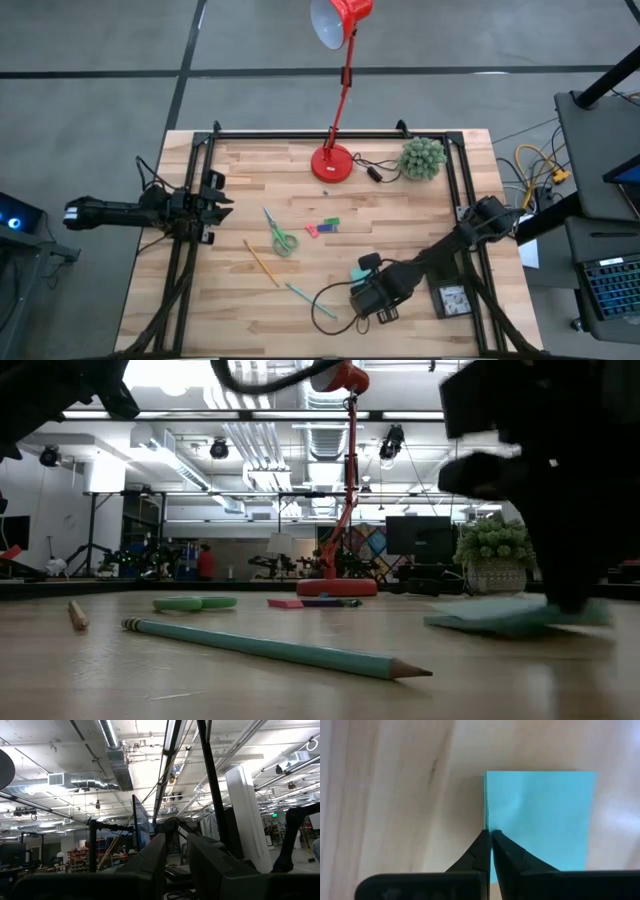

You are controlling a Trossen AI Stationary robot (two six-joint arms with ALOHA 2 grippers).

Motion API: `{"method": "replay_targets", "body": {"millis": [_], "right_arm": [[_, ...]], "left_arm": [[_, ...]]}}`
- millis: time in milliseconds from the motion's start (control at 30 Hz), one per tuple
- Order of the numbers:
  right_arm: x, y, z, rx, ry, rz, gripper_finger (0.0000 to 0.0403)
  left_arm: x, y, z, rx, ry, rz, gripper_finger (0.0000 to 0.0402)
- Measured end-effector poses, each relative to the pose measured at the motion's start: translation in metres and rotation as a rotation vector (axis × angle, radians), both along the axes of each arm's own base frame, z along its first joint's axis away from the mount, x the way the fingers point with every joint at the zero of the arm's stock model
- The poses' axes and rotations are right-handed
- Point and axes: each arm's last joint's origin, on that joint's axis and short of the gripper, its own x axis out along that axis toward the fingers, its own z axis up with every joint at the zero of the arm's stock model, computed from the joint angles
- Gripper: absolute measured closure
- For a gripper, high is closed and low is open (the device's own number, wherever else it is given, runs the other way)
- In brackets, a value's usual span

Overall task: Pick and place office supplies into organizer
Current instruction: Put the blue sticky note into the black desk organizer

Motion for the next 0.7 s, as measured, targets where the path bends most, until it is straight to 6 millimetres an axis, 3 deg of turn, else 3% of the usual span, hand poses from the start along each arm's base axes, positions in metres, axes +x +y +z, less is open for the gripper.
{"method": "replay_targets", "body": {"millis": [267,700], "right_arm": [[-0.007,-0.005,0.021,-0.013,-0.036,-0.057,0.0395],[-0.008,-0.005,0.023,-0.012,-0.043,-0.066,0.0395]], "left_arm": [[0.000,0.000,0.000,0.000,0.000,0.000,0.0336],[0.000,0.000,0.000,0.000,0.000,0.000,0.0336]]}}
